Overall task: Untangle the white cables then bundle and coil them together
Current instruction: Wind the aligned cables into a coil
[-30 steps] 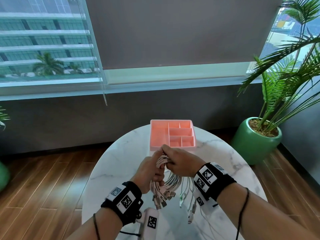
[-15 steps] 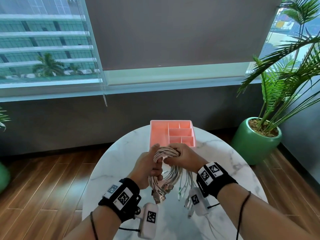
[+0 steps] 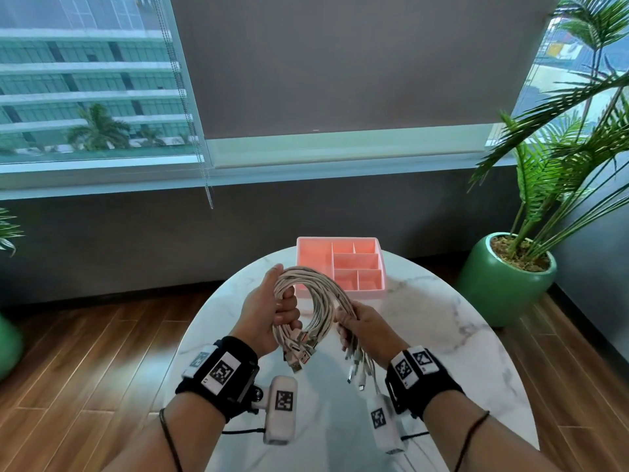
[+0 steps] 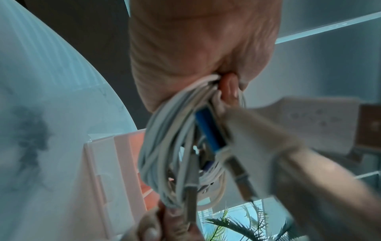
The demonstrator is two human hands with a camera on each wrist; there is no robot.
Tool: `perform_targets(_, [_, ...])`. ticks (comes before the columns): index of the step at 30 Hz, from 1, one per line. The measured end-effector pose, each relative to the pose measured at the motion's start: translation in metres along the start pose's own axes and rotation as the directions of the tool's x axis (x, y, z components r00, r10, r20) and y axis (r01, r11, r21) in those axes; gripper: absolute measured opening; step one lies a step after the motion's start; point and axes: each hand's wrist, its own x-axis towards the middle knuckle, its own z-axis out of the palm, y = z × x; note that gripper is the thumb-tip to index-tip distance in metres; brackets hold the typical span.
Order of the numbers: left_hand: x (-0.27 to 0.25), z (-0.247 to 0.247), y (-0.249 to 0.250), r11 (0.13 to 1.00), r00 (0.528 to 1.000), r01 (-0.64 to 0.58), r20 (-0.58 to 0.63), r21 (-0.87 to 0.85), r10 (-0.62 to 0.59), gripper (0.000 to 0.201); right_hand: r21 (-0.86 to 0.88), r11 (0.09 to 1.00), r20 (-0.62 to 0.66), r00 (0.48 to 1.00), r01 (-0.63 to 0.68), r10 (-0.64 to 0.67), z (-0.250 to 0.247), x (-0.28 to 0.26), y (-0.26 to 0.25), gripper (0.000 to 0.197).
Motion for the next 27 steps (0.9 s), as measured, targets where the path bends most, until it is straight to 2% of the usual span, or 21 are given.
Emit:
perform_targets(3, [0.002,0.003,0.000,0.998,0.999,-0.034,-0.028,-0.050,0.033,0.054,0.030,0.999,-0.041,0.998,-0.042,0.044,0.018,-0.003,0.006,0.014])
perform_targets(6, [0.000,0.009,-0.002,0.992,0.994,-0.073,-0.092,-0.103,0.064,0.053,0.035,0.999,-0.080,0.996,-0.025,0.027,0.033,-0.006,0.008,0.016])
perform_targets(10, [0.000,0.017,0.002,0.984,0.979,-0.145,-0.157,-0.107,0.128,0.056,0.107,0.994,-0.008,0.999,-0.033,0.034,0.043,-0.008,0.006,0.014])
perform_targets(16, [0.001,0.028,-0.011,0.959,0.934,-0.282,-0.232,-0.006,0.273,0.057,0.273,0.960,0.069,0.996,-0.069,0.052,0.072,-0.024,0.007,0.027])
perform_targets(19, [0.001,0.025,-0.016,0.942,0.915,-0.334,-0.239,-0.004,0.324,0.058,0.249,0.968,0.046,0.999,-0.040,0.030,0.072,-0.025,0.007,0.018])
perform_targets(24, [0.000,0.028,-0.019,0.904,0.874,-0.427,-0.255,0.006,0.414,0.054,0.302,0.951,0.067,0.996,-0.071,0.054,0.071,-0.024,0.004,0.023])
perform_targets(27, [0.002,0.027,-0.020,0.880,0.848,-0.473,-0.250,0.040,0.468,0.056,0.233,0.972,0.079,0.997,-0.036,0.018,0.074,-0.028,0.002,0.019])
